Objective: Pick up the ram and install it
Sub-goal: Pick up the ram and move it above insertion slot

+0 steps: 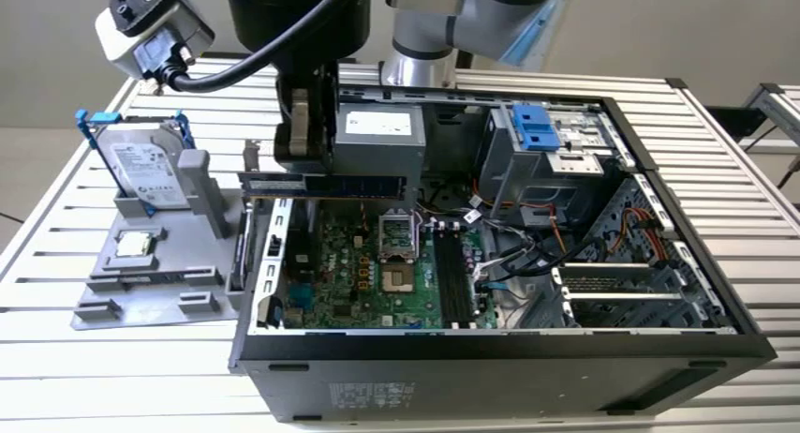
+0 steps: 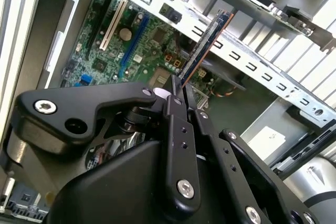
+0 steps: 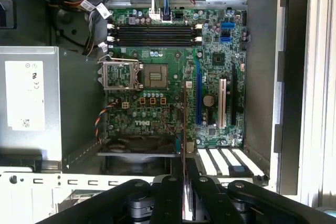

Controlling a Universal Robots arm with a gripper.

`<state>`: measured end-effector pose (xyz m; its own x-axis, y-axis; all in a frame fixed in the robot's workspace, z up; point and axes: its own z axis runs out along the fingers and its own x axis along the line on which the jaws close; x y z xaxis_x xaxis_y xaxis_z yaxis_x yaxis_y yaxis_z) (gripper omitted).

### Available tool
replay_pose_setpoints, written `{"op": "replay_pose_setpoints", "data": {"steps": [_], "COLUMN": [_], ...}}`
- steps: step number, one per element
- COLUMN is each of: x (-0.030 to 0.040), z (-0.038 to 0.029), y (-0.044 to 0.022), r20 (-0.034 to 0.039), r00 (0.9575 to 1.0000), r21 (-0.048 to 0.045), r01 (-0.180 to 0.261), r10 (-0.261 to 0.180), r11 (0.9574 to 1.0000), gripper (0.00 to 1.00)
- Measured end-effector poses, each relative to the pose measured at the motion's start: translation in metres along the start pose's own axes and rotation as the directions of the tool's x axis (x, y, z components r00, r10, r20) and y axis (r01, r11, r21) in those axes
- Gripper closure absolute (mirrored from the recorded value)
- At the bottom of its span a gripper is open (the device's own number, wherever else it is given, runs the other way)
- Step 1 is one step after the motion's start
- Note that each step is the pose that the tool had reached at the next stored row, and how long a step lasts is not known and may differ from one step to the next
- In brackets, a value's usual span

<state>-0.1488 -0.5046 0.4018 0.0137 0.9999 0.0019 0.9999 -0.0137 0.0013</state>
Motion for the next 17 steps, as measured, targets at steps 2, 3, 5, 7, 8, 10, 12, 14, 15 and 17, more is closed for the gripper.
{"op": "replay_pose_setpoints", "data": {"steps": [2,3,5,7,8,10,12,14,15,17], "x": [0.0,0.0001,0.0001,0.0001,0.0001,0.0002,0.0002,0.0002,0.0003,0.0003], "z": [0.0,0.0,0.0,0.0,0.0001,0.0,0.0,0.0,0.0,0.0], "y": [0.0021,0.0032,0.0055,0.008,0.0094,0.012,0.0145,0.0166,0.0178,0.02], "r20": [0.0,0.0,0.0001,0.0,0.0,0.0,0.0,0.0,0.0001,0.0], "r00": [1.0,1.0,1.0,1.0,1.0,1.0,1.0,1.0,1.0,1.0], "r21": [0.0001,0.0,0.0,0.0001,0.0001,0.0002,0.0004,0.0004,0.0004,0.0003], "r01": [0.0,0.0,0.0,0.0,0.0,0.0,0.0,0.0,0.0,0.0], "r10": [0.0,0.0,0.0,0.0,0.0,0.0,0.0,0.0,0.0,0.0], "r11": [1.0,1.0,1.0,1.0,1.0,1.0,1.0,1.0,1.0,1.0], "gripper": [1.0,1.0,1.0,1.0,1.0,1.0,1.0,1.0,1.0,1.0]}}
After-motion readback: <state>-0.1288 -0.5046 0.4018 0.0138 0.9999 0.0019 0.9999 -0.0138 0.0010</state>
